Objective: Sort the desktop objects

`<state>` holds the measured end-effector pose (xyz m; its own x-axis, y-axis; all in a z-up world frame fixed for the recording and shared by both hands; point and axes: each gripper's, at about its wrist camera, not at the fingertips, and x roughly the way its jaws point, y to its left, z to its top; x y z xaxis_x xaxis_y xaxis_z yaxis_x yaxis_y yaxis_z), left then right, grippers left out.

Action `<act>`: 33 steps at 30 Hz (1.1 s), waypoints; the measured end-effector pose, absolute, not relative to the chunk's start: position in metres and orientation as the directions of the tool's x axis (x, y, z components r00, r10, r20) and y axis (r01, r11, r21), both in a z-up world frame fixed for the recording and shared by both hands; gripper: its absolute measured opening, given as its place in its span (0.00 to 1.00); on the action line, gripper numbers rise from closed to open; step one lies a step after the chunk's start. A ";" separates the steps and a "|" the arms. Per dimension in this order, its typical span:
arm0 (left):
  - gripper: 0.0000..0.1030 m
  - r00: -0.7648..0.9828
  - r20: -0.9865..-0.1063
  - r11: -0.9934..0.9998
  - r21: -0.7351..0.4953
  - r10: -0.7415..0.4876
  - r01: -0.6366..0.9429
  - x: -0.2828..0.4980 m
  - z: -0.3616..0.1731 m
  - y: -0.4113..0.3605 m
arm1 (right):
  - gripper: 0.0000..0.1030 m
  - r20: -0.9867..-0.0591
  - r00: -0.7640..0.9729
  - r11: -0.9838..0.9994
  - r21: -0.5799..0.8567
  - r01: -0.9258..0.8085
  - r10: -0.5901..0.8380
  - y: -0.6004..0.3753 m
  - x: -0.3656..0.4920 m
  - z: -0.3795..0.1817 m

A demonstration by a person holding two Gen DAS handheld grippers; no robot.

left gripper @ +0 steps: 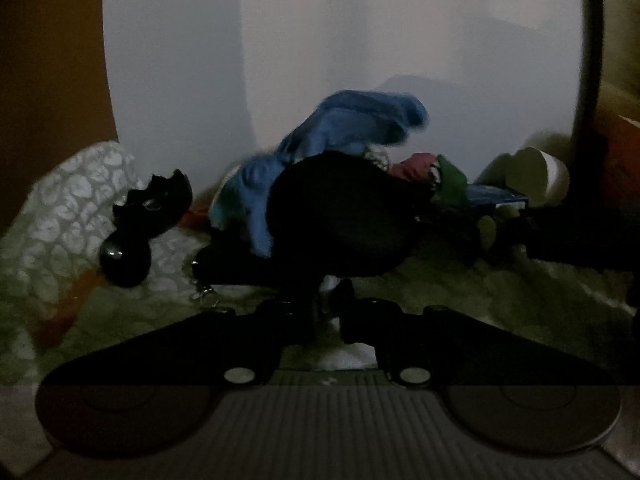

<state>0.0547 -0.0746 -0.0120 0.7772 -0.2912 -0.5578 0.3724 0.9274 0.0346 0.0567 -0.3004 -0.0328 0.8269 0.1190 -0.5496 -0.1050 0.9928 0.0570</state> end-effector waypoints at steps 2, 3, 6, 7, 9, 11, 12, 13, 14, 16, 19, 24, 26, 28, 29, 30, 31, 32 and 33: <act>0.10 0.771 -0.565 0.923 0.040 -0.295 0.382 0.048 -0.010 -0.073 | 0.21 -0.547 0.830 0.994 0.054 -0.096 0.110 -0.300 0.054 -0.032; 0.10 0.770 -0.565 0.922 0.042 -0.296 0.386 0.044 -0.008 -0.072 | 0.21 -0.551 0.828 0.994 0.048 -0.097 0.107 -0.298 0.054 -0.032; 0.10 0.770 -0.555 0.915 0.039 -0.315 0.402 0.035 -0.003 -0.068 | 0.21 -0.560 0.823 0.995 0.035 -0.098 0.101 -0.289 0.046 -0.031; 0.10 0.776 -0.542 0.913 0.039 -0.323 0.407 0.032 0.000 -0.068 | 0.21 -0.561 0.822 0.995 0.034 -0.097 0.100 -0.288 0.043 -0.030; 0.10 0.799 -0.508 0.915 0.051 -0.321 0.400 0.023 0.006 -0.066 | 0.21 -0.561 0.822 0.995 0.033 -0.098 0.099 -0.285 0.034 -0.028; 0.10 0.827 -0.468 0.916 0.086 -0.311 0.393 0.014 0.012 -0.063 | 0.21 -0.554 0.826 0.995 0.036 -0.096 0.100 -0.298 0.020 -0.023; 0.10 0.827 -0.464 0.912 0.086 -0.319 0.400 0.011 0.013 -0.062 | 0.21 -0.547 0.831 0.995 0.037 -0.096 0.101 -0.298 0.014 -0.022; 0.10 0.826 -0.463 0.912 0.084 -0.321 0.401 0.011 0.012 -0.064 | 0.21 -0.540 0.836 0.995 0.033 -0.093 0.096 -0.297 0.008 -0.020; 0.10 0.828 -0.460 0.911 0.086 -0.322 0.402 0.009 0.012 -0.063 | 0.21 -0.534 0.840 0.996 0.033 -0.089 0.093 -0.297 0.003 -0.018; 0.10 0.826 -0.459 0.912 0.077 -0.327 0.404 0.005 0.014 -0.061 | 0.21 -0.526 0.845 0.996 0.036 -0.085 0.091 -0.298 -0.005 -0.015; 0.10 0.830 -0.441 0.911 0.064 -0.341 0.408 -0.006 0.020 -0.054 | 0.21 -0.512 0.854 0.996 0.038 -0.084 0.091 -0.291 -0.011 -0.014; 0.10 0.854 -0.343 0.902 0.038 -0.392 0.429 -0.029 0.042 -0.042 | 0.21 -0.473 0.874 0.994 0.051 -0.094 0.107 -0.285 -0.025 -0.006; 0.10 0.859 -0.316 0.901 0.024 -0.404 0.433 -0.033 0.050 -0.039 | 0.21 -0.460 0.882 0.994 0.051 -0.095 0.108 -0.284 -0.034 -0.002; 0.10 0.864 -0.285 0.900 0.011 -0.415 0.435 -0.038 0.058 -0.037 | 0.21 -0.445 0.888 0.994 0.053 -0.100 0.113 -0.283 -0.038 0.004; 0.10 0.866 -0.270 0.899 0.009 -0.420 0.439 -0.039 0.061 -0.035 | 0.21 -0.437 0.892 0.993 0.054 -0.102 0.115 -0.283 -0.040 0.007; 0.10 0.868 -0.254 0.897 0.008 -0.426 0.442 -0.041 0.064 -0.035 | 0.21 -0.428 0.896 0.993 0.054 -0.105 0.118 -0.282 -0.042 0.010; 0.10 0.870 -0.240 0.896 0.006 -0.431 0.445 -0.042 0.067 -0.034 | 0.21 -0.418 0.901 0.993 0.053 -0.106 0.119 -0.282 -0.044 0.013; 0.10 0.872 -0.229 0.895 0.007 -0.434 0.447 -0.042 0.070 -0.034 | 0.21 -0.408 0.905 0.993 0.055 -0.108 0.121 -0.281 -0.046 0.017; 0.09 0.874 -0.217 0.894 0.009 -0.435 0.447 -0.043 0.073 -0.034 | 0.21 -0.399 0.909 0.992 0.056 -0.111 0.124 -0.281 -0.049 0.020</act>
<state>-0.0432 -0.0342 0.0729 0.8738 -0.4350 -0.2175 0.4474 0.8943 0.0088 -0.0486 -0.2814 0.0202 0.9085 0.1239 -0.3990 -0.1109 0.9923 0.0557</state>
